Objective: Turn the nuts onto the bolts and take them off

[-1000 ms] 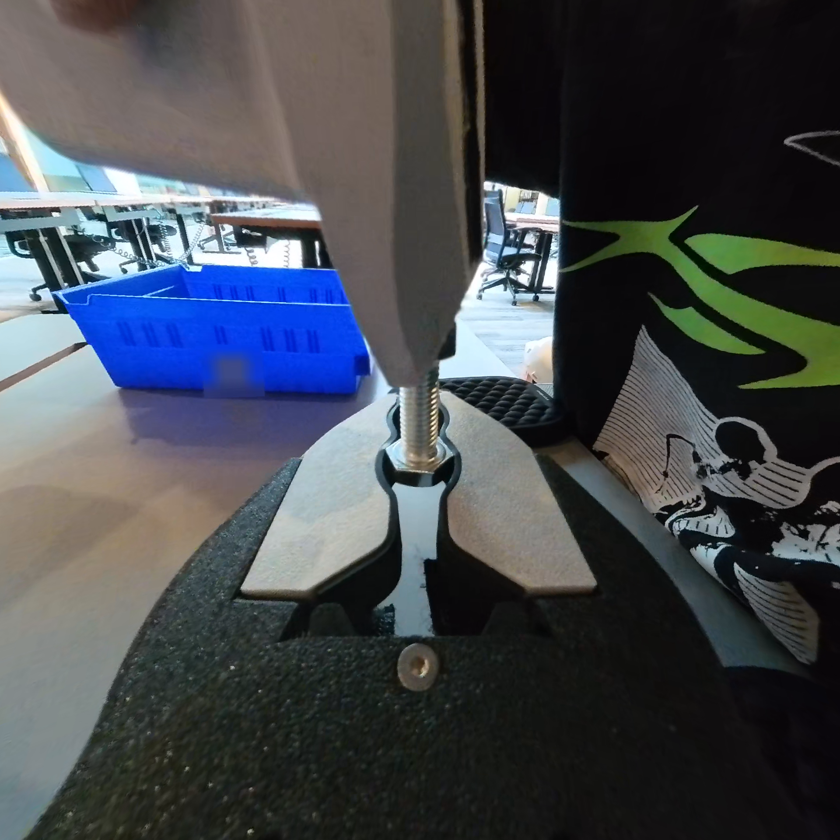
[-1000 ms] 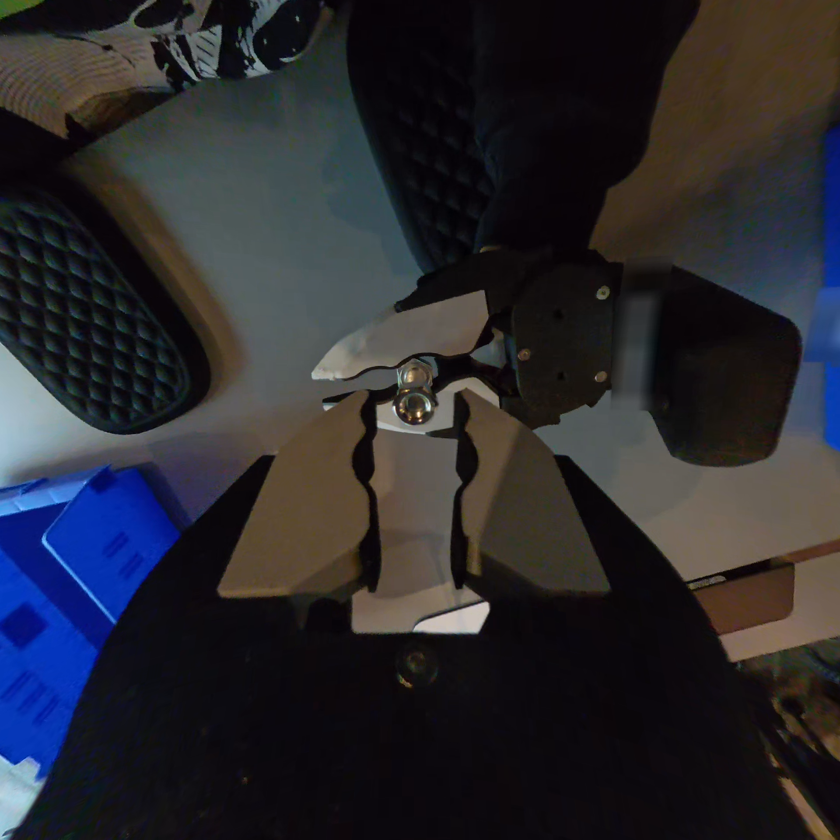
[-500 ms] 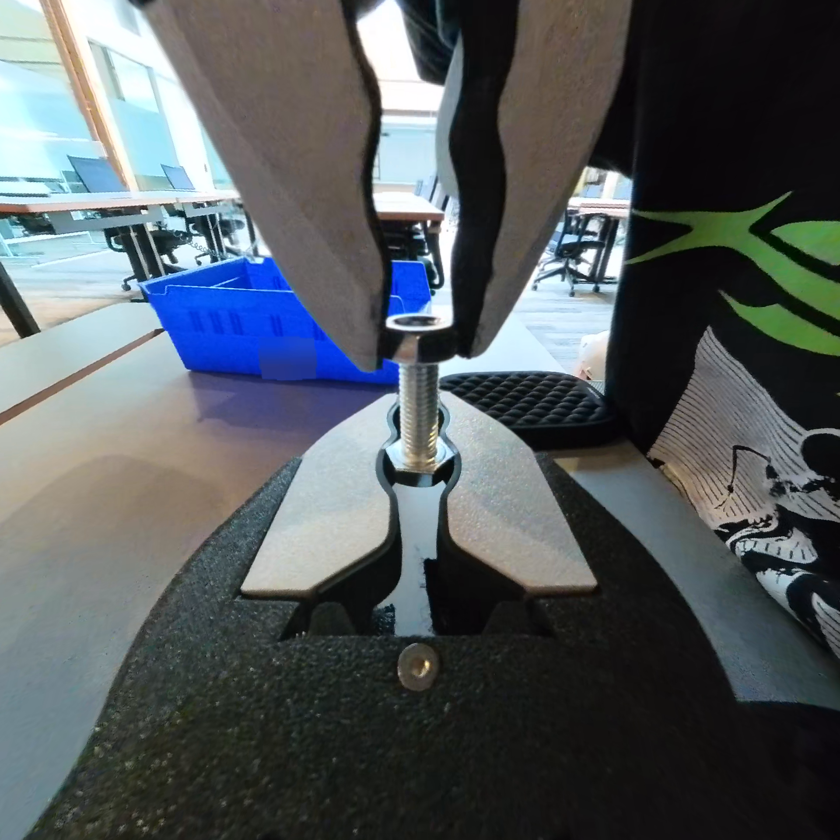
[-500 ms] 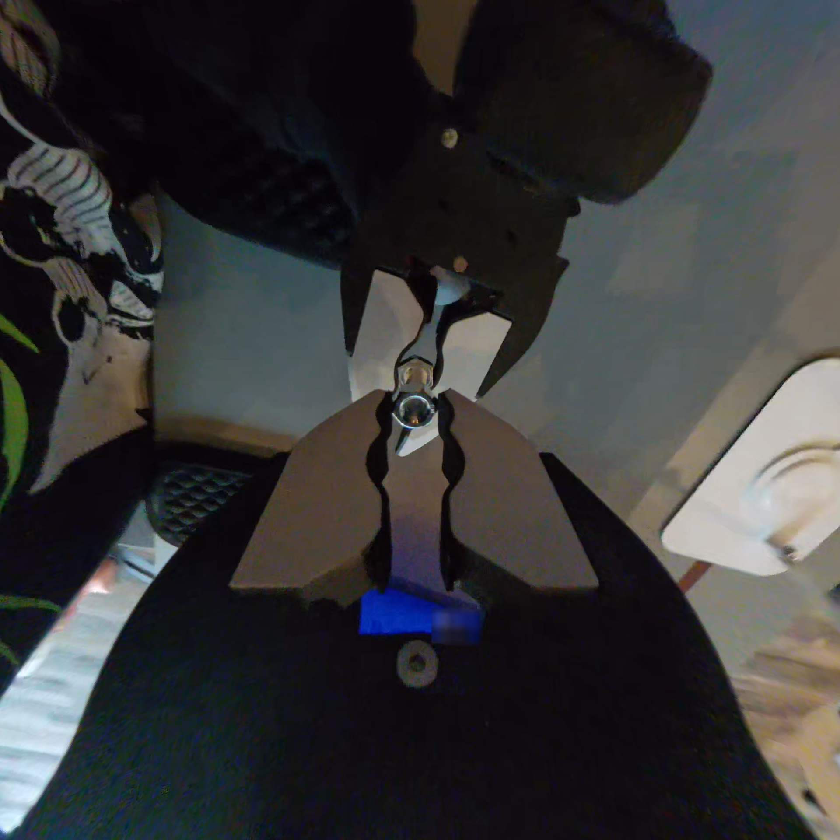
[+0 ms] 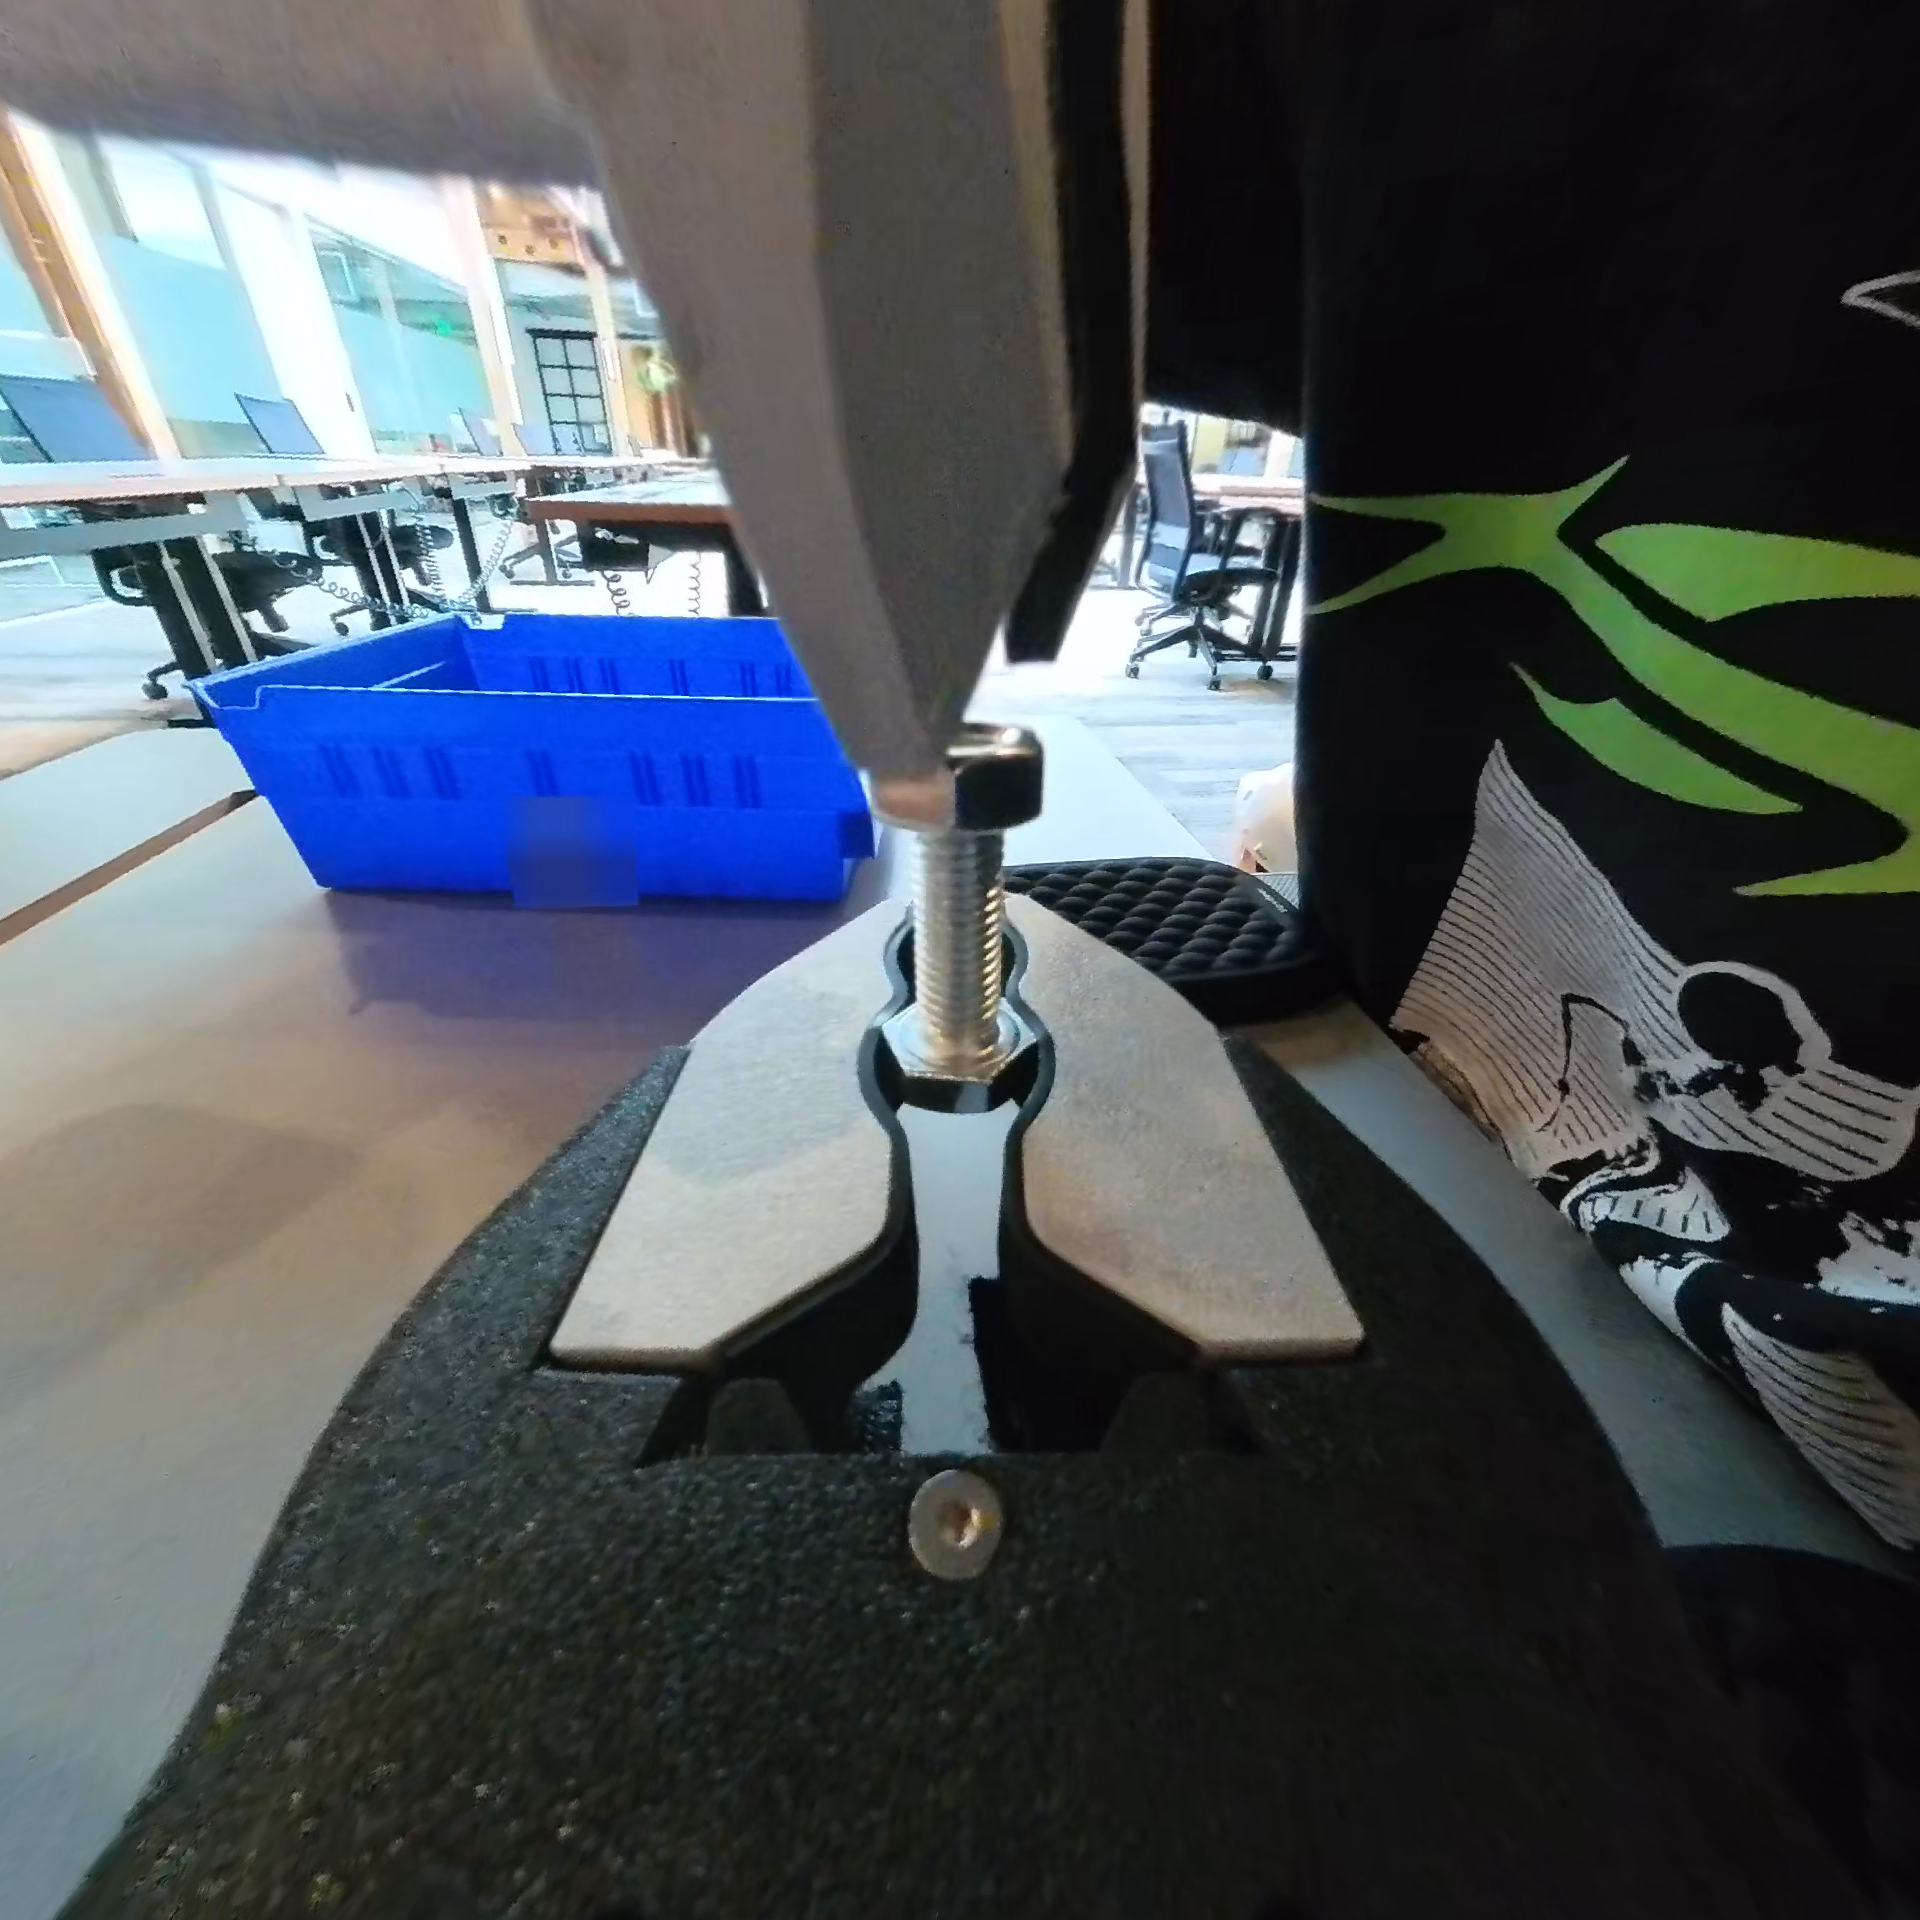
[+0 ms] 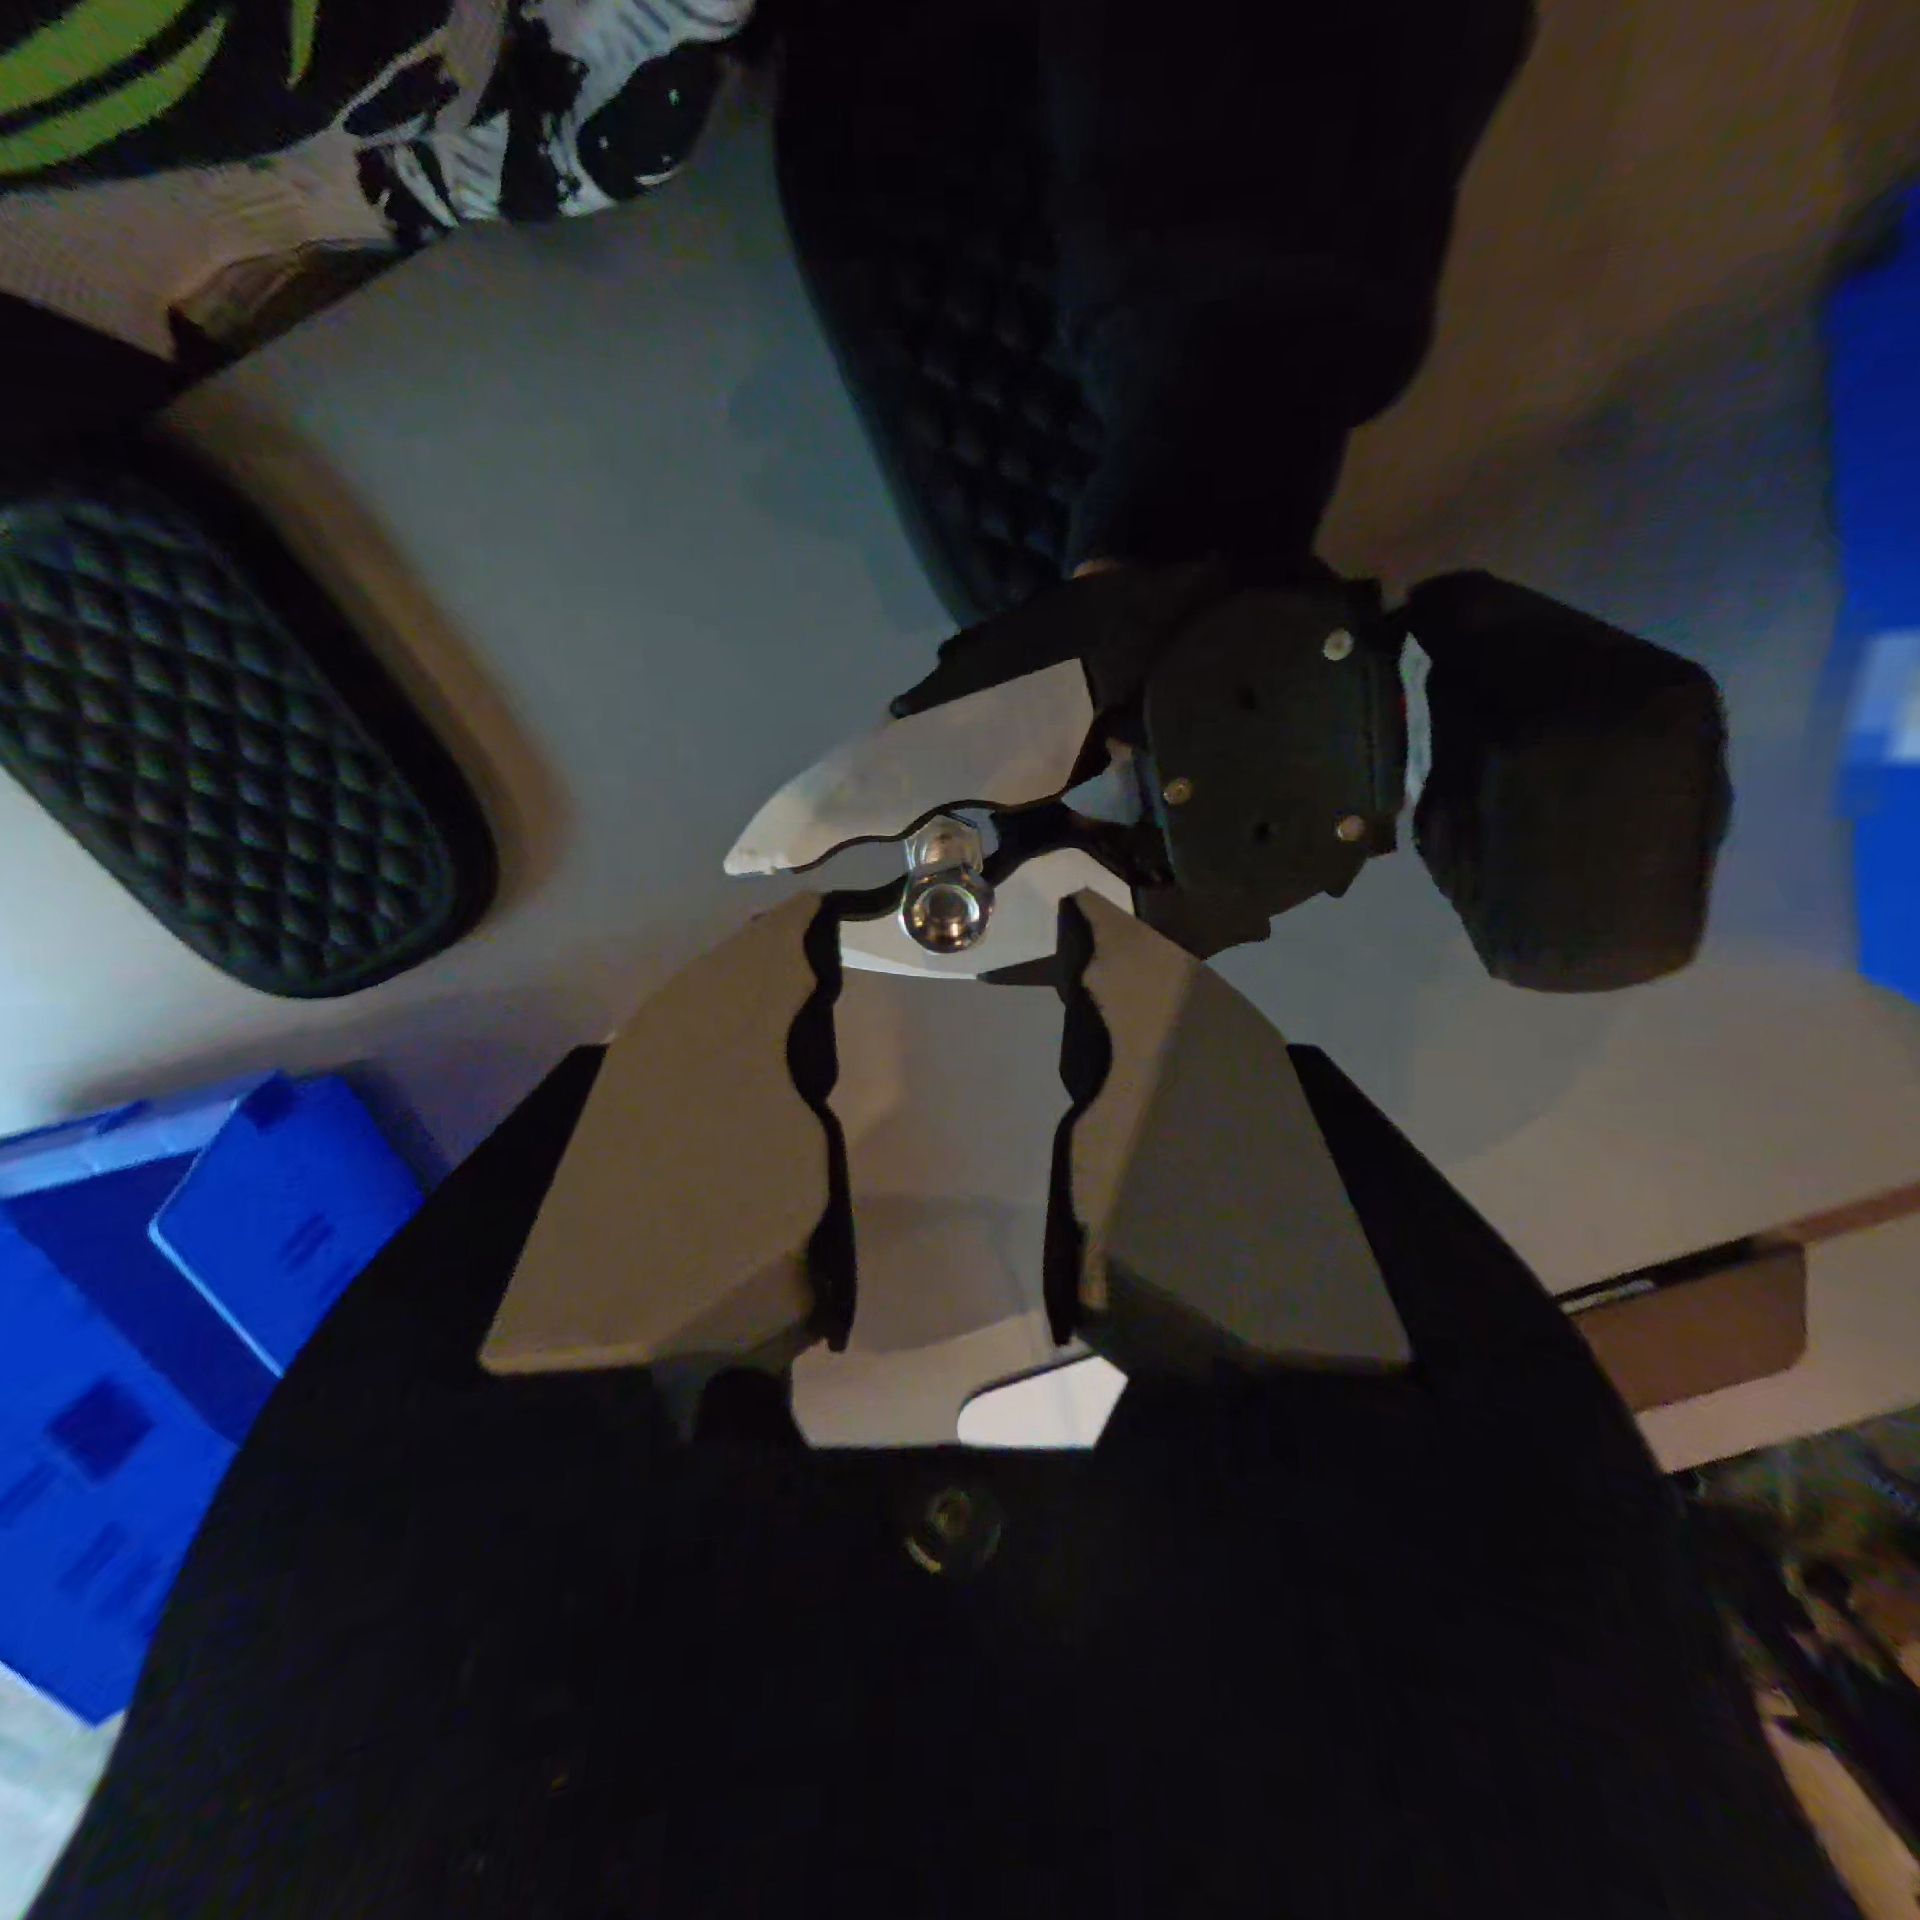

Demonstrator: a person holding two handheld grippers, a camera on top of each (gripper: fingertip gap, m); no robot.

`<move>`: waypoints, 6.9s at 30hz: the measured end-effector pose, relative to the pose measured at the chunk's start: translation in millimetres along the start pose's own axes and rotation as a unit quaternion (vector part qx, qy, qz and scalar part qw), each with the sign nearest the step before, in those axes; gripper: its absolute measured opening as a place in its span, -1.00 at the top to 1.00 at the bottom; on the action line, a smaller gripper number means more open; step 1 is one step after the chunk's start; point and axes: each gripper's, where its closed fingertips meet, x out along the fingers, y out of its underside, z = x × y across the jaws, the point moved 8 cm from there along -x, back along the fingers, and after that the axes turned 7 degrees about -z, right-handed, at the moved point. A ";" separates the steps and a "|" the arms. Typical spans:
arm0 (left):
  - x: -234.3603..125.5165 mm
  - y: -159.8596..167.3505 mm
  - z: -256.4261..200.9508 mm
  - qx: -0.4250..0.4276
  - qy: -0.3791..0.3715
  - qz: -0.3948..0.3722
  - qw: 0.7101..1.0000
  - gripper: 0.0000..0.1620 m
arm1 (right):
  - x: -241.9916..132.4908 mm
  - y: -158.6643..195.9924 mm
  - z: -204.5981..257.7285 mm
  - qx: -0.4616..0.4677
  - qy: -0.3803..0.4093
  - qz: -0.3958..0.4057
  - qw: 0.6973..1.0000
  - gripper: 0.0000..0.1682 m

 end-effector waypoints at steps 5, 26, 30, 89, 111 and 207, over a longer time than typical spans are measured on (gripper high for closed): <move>-0.5 -0.1 -0.1 -0.002 0.003 -0.001 1.000 0.85 | 10.6 3.9 -1.5 -0.025 -0.024 0.022 0.999 0.75; -0.4 -0.2 0.7 0.000 -0.014 0.000 1.000 0.85 | -0.2 -2.2 8.8 0.160 0.094 -0.003 0.983 0.45; 0.5 0.7 -0.3 0.000 -0.006 0.005 1.000 0.85 | 1.9 -4.0 12.7 0.000 0.057 0.021 0.998 0.55; 5.6 1.1 -3.7 0.001 0.005 0.011 1.000 0.85 | 1.7 -2.6 16.8 0.143 0.097 0.020 0.985 0.46; 7.0 3.2 -3.1 0.012 -0.012 0.026 1.000 0.85 | 12.3 0.7 20.6 0.445 0.126 0.009 0.886 0.80; 10.6 3.0 -5.9 0.019 -0.002 0.030 0.999 0.85 | 14.8 0.3 29.7 0.441 0.130 -0.003 0.888 0.81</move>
